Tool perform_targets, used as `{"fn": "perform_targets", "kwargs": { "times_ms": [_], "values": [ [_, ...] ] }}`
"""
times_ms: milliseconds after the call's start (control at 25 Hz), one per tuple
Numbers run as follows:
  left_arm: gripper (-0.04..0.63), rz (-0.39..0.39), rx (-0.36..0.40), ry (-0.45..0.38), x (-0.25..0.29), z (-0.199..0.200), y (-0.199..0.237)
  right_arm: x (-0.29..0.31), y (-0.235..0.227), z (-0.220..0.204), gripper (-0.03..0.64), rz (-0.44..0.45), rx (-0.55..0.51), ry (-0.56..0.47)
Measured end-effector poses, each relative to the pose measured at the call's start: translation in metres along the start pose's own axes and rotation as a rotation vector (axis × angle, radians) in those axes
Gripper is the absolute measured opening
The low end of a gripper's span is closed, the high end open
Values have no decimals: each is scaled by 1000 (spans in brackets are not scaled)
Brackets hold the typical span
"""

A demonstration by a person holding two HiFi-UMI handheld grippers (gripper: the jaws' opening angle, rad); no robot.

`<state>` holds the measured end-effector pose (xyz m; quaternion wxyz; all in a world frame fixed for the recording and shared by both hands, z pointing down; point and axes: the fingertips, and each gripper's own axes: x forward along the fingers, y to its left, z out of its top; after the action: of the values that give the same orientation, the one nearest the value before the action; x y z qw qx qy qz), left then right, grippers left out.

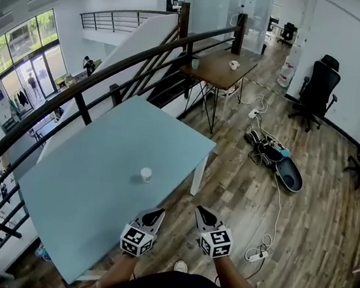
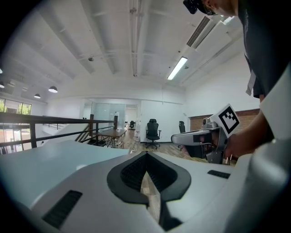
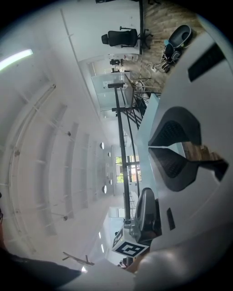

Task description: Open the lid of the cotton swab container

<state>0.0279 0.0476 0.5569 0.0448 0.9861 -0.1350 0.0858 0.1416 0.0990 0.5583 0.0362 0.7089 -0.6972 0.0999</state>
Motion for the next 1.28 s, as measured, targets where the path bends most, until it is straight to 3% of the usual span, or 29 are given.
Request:
{"fn": "perform_targets", "kwargs": {
  "times_ms": [400, 680, 960, 1120, 1280],
  "values": [
    [12, 66, -69, -2, 23, 2, 12, 21, -25, 0, 25, 61, 5, 27],
    [12, 95, -84, -3, 21, 1, 33, 45, -17, 4, 25, 106, 8, 35],
    [12, 103, -62, 8, 22, 2, 81, 87, 5, -9, 25, 147, -13, 91],
    [12, 115, -79, -4, 24, 4, 112, 119, 15, 4, 25, 170, 19, 75],
    [12, 111, -95, -10, 29, 4, 138, 152, 23, 14, 25, 189, -24, 79]
  ]
}}
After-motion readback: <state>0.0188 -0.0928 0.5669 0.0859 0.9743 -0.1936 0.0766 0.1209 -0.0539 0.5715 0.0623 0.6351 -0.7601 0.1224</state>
